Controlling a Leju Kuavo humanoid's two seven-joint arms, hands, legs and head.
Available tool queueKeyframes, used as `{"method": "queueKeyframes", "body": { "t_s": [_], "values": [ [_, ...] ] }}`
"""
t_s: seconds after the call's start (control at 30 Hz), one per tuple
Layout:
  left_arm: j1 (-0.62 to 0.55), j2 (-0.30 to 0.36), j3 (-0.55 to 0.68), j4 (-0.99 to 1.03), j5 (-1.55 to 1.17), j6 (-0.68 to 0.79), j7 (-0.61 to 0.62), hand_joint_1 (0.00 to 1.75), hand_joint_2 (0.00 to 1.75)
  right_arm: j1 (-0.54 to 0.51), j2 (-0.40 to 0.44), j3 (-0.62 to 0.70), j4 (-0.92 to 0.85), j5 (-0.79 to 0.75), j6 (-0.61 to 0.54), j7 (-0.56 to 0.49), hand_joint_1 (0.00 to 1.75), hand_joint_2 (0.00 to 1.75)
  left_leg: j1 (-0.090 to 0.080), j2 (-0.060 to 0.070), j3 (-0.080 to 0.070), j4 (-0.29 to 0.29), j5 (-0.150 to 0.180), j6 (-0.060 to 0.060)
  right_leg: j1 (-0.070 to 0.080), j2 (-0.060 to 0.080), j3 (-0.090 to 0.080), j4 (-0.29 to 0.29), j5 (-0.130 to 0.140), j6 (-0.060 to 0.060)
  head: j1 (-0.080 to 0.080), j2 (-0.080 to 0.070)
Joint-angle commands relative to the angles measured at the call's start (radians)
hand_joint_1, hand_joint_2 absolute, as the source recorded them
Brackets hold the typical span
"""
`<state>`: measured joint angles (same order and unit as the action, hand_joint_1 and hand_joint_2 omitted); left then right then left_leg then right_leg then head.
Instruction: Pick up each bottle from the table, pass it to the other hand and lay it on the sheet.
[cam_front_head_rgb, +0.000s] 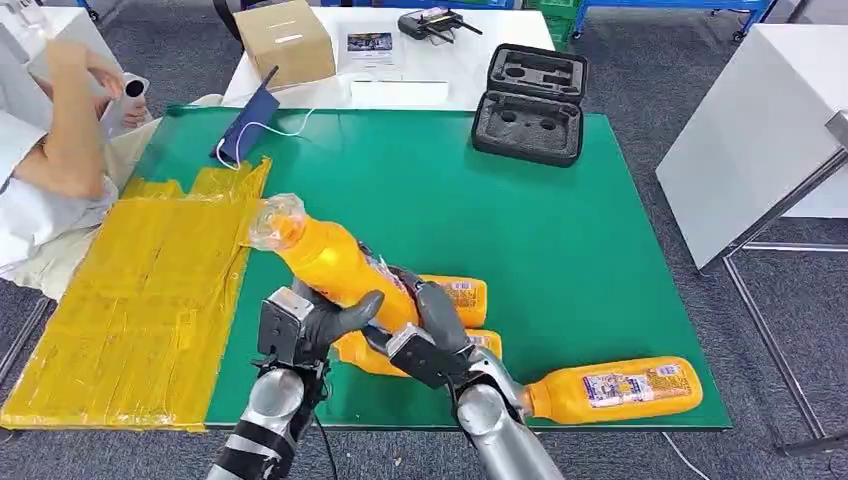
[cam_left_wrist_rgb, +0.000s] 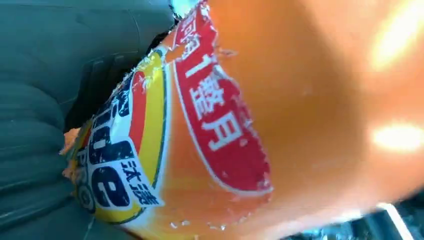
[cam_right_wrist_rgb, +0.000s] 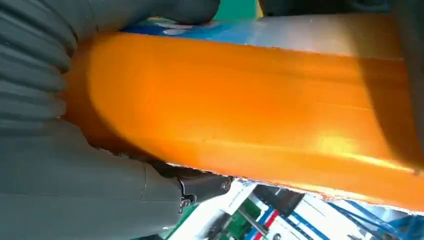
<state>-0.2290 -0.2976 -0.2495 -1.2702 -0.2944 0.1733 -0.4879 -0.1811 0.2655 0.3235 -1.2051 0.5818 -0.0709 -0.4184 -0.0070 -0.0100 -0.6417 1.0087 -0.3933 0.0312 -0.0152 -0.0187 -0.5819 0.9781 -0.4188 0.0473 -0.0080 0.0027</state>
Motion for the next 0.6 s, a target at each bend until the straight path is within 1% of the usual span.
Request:
{"method": "queueKeyframes", "body": {
  "t_s": [0.03,0.07,0.1,0.13,0.17,0.2,0.23,0.27,0.37,0.43,0.47,0.5,0.53,0.57,0.6],
  "values": [
    [-0.122,0.115,0.158,-0.182,-0.266,0.275,0.024,1.75,1.75,0.004,-0.023,-0.029,-0.123,-0.003,-0.082,-0.009,0.0,1.75,0.002,0.002,0.003,0.001,-0.002,-0.003,0.002,0.003,0.003,0.001,-0.002,-0.003,0.0,0.0],
    [-0.145,0.128,0.175,-0.197,-0.29,0.267,0.047,1.75,1.75,0.005,-0.029,-0.027,-0.149,-0.018,-0.071,0.0,0.0,1.75,0.002,0.003,0.003,0.002,-0.002,-0.004,0.002,0.004,0.002,0.002,-0.002,-0.003,0.0,0.0],
    [-0.149,0.129,0.18,-0.199,-0.291,0.261,0.05,1.75,1.75,0.005,-0.03,-0.026,-0.153,-0.019,-0.07,0.002,0.0,1.75,0.001,0.003,0.0,0.002,-0.001,-0.003,0.001,0.003,-0.001,0.003,-0.001,-0.002,0.0,0.0],
    [-0.149,0.129,0.18,-0.199,-0.291,0.261,0.05,1.75,1.75,0.005,-0.03,-0.026,-0.153,-0.019,-0.07,0.002,0.0,1.75,0.002,0.003,0.001,0.003,-0.002,-0.004,0.002,0.004,0.0,0.003,-0.001,-0.003,0.0,0.0],
    [-0.172,0.138,0.184,-0.173,-0.386,0.33,0.055,1.75,1.75,0.003,-0.031,-0.027,-0.156,-0.046,-0.065,-0.005,0.0,1.75,0.001,0.002,0.001,0.001,0.0,-0.003,0.001,0.002,0.0,0.001,-0.001,-0.002,0.0,0.0],
    [-0.202,0.149,0.196,-0.15,-0.432,0.36,0.077,1.75,1.75,0.0,-0.036,-0.024,-0.165,-0.057,-0.069,-0.015,0.0,1.75,0.002,0.001,0.003,0.001,-0.001,-0.004,0.002,0.002,0.002,0.001,-0.002,-0.003,0.0,0.0],
    [-0.23,0.159,0.215,-0.123,-0.453,0.375,0.1,1.75,1.75,0.002,-0.04,-0.025,-0.18,-0.065,-0.075,-0.018,0.0,1.75,0.002,0.0,0.001,0.0,0.001,-0.003,0.001,0.0,0.002,0.001,-0.001,-0.002,0.0,0.0],
    [-0.27,0.173,0.24,-0.085,-0.503,0.411,0.12,1.75,1.75,0.006,-0.042,-0.028,-0.204,-0.082,-0.077,-0.019,0.0,0.0,0.002,0.0,0.002,0.001,0.0,-0.004,0.002,0.001,0.003,0.001,-0.001,-0.002,0.0,0.0],
    [-0.351,0.215,0.282,0.053,-0.715,0.508,0.18,1.75,1.75,0.001,-0.057,-0.016,-0.244,-0.117,-0.082,-0.01,0.0,0.0,0.002,0.0,0.001,0.001,0.001,-0.004,0.001,0.0,0.001,0.002,-0.001,-0.002,0.0,0.0],
    [-0.386,0.241,0.31,0.148,-0.893,0.525,0.24,1.75,1.75,-0.002,-0.066,-0.013,-0.261,-0.148,-0.091,-0.01,0.0,0.0,0.003,0.0,0.004,0.001,0.0,-0.005,0.002,0.001,0.004,0.001,-0.002,-0.003,0.0,0.0],
    [-0.393,0.256,0.334,0.189,-1.041,0.525,0.279,1.75,1.75,-0.004,-0.072,-0.013,-0.268,-0.168,-0.096,-0.012,0.0,0.0,0.002,0.0,0.004,0.0,0.001,-0.004,0.001,0.001,0.004,0.001,-0.001,-0.002,0.0,0.0],
    [-0.392,0.269,0.336,0.205,-1.105,0.525,0.294,1.75,1.75,-0.005,-0.074,-0.015,-0.271,-0.182,-0.094,-0.013,0.0,1.75,0.002,0.0,0.005,-0.001,0.001,-0.005,0.001,0.001,0.005,0.0,-0.001,-0.003,0.0,0.0],
    [-0.39,0.286,0.339,0.236,-1.166,0.525,0.3,1.75,1.75,-0.01,-0.085,-0.012,-0.272,-0.213,-0.085,-0.014,0.0,1.75,0.001,0.0,0.003,-0.001,0.002,-0.004,0.001,0.001,0.003,0.0,0.0,-0.002,0.0,0.0],
    [-0.389,0.288,0.345,0.248,-1.171,0.525,0.292,1.75,1.75,-0.013,-0.09,-0.01,-0.272,-0.222,-0.087,-0.015,0.0,1.75,0.001,0.002,0.005,-0.001,0.001,-0.005,0.001,0.003,0.005,0.0,-0.001,-0.002,0.0,0.0],
    [-0.379,0.314,0.352,0.29,-1.234,0.525,0.331,1.75,1.75,-0.021,-0.103,-0.008,-0.272,-0.238,-0.092,-0.017,0.0,1.75,0.001,0.002,0.003,-0.001,0.002,-0.004,0.001,0.002,0.003,0.0,0.0,-0.001,0.0,0.0]
  ]
}}
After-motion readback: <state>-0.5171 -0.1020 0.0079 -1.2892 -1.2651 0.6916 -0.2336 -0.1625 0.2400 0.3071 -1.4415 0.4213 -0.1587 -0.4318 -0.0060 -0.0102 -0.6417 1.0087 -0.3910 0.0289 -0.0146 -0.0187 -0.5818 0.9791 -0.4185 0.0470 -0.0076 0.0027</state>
